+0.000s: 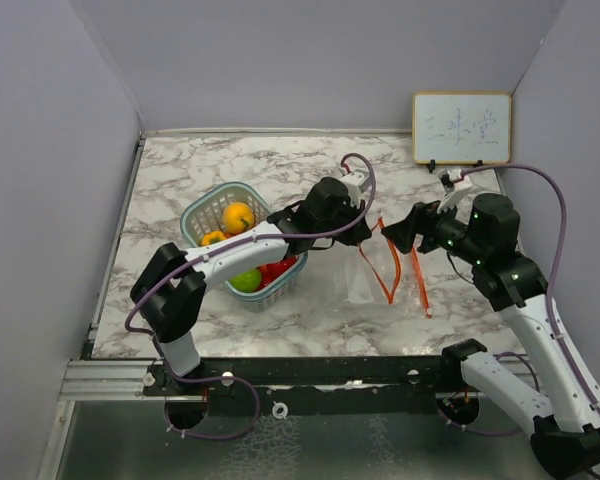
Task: Place the food in the zip-top bag and seal the zipper
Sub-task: Open the zipper of the food storage bag.
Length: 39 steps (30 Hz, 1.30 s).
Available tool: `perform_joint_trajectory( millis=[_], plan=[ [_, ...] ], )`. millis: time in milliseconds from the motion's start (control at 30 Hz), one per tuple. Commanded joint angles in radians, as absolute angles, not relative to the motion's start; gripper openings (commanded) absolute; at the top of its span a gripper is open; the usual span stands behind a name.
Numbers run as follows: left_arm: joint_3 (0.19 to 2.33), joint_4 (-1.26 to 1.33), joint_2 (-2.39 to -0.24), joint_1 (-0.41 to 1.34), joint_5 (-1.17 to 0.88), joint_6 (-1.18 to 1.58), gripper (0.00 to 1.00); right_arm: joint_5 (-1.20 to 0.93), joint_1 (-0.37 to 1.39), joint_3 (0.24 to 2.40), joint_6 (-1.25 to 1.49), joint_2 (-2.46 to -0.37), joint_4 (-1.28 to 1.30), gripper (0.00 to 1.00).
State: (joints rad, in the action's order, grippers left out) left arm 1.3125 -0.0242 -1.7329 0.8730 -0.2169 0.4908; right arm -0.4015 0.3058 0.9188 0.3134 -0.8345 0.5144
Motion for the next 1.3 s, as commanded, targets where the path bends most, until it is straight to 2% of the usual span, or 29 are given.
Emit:
perform_joint_trajectory(
  millis=[0, 167, 467, 633, 867, 1033, 1267],
  plan=[
    [1.281, -0.081, -1.635, 0.875, -0.097, 0.423, 0.0, -0.164, 0.302, 0.971, 0.315, -0.776, 0.586, 0.73],
    [1.231, -0.042, -1.532, 0.875, -0.097, 0.426, 0.0, -0.076, 0.302, 0.949, 0.334, -0.842, 0.671, 0.74],
    [1.141, 0.073, -1.371, 0.875, -0.113, 0.441, 0.0, -0.349, 0.302, 0.859, 0.369, -0.86, 0.485, 0.74],
    [1.134, 0.089, -1.383, 0.875, -0.108, 0.444, 0.0, -0.457, 0.302, 0.858, 0.405, -0.892, 0.432, 0.73],
    [1.135, 0.074, -1.415, 0.876, -0.035, 0.419, 0.0, -0.259, 0.302, 0.879, 0.401, -0.752, 0.464, 0.7],
    [1.15, 0.082, -1.43, 0.875, -0.041, 0.42, 0.0, -0.37, 0.302, 0.884, 0.398, -0.794, 0.455, 0.7],
    [1.157, 0.096, -1.427, 0.875, -0.068, 0.434, 0.0, -0.423, 0.302, 0.781, 0.443, -0.863, 0.317, 0.7]
  ],
)
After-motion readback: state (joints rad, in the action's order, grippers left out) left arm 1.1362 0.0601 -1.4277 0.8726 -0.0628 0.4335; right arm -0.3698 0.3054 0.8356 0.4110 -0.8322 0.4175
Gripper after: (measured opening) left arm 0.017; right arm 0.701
